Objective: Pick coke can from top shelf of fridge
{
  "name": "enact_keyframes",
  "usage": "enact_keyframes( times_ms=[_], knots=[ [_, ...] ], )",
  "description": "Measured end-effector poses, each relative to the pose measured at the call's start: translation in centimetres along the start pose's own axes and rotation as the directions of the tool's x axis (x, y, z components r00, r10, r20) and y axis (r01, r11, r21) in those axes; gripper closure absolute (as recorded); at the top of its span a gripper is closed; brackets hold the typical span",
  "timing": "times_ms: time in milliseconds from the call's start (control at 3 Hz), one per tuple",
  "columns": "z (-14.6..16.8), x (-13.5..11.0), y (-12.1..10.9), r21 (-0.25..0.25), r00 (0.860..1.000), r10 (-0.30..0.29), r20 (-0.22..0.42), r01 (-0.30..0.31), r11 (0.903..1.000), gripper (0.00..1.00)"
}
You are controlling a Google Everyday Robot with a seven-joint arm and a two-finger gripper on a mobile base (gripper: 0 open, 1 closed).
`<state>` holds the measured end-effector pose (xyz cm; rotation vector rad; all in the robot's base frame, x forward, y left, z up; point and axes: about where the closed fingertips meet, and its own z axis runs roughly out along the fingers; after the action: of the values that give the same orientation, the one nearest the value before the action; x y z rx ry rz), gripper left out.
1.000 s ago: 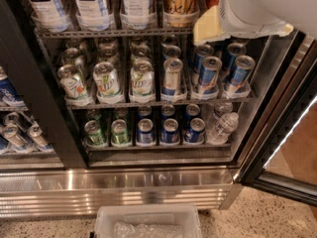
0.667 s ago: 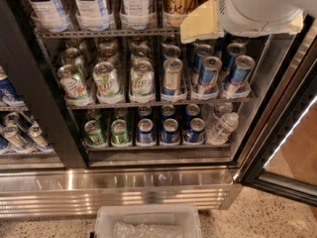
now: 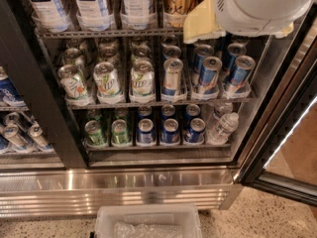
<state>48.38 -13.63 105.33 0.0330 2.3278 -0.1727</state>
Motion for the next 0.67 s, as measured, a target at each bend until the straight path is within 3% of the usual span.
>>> enact_keyframes(
  times_ms=[333, 667],
  knots=[
    [0.0, 0.0, 0.0, 0.0, 1.0, 0.001, 0.0, -0.001, 1.0, 0.25],
    [-0.2, -1.1, -1.4, 0.05, 0.998, 0.057, 0.038, -0.059, 0.997, 0.44]
  ],
)
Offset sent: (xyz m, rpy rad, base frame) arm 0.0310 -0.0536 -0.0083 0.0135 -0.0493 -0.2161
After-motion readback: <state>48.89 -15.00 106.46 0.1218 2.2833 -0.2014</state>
